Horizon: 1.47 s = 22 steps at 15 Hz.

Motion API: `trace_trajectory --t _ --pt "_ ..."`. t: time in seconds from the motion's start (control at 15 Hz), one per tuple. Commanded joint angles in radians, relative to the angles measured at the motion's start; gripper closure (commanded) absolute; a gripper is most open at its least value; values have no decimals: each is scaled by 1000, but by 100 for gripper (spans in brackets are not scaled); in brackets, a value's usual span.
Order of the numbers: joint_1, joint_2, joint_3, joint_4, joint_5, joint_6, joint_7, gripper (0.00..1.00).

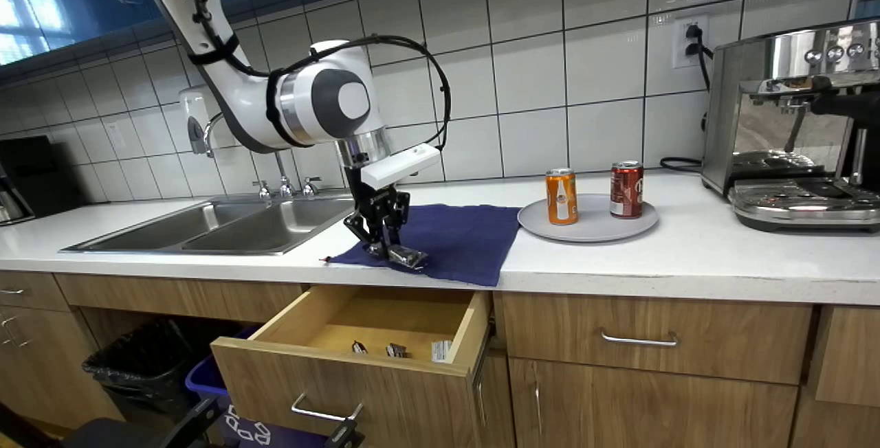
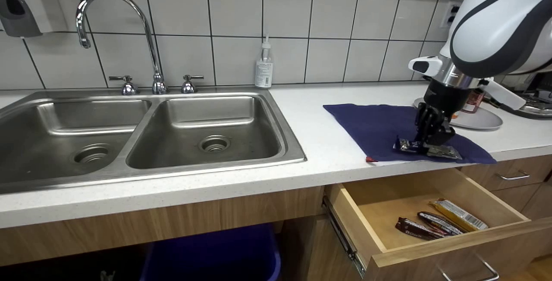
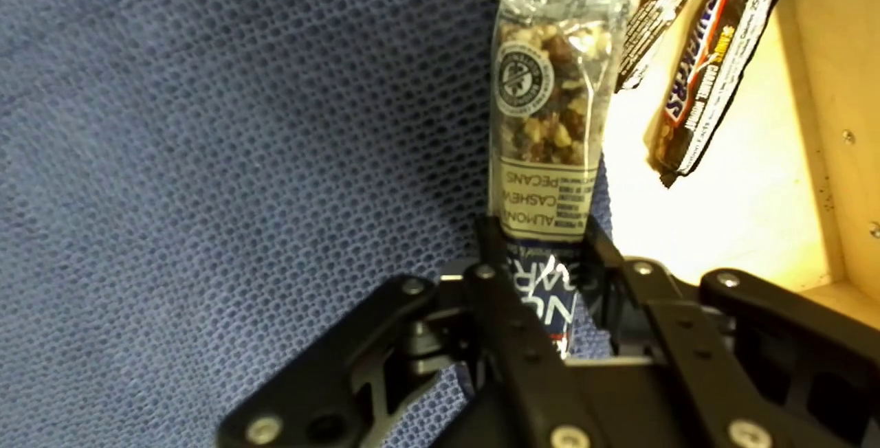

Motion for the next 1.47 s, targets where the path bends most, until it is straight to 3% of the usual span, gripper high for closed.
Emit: trace_trajectory --t 0.0,0.8,1.4 --pt "8 -79 -3 -91 21 36 -17 93" --pt "38 -165 -13 -245 21 98 -10 93" --pt "56 -175 -37 -289 1 103 12 93"
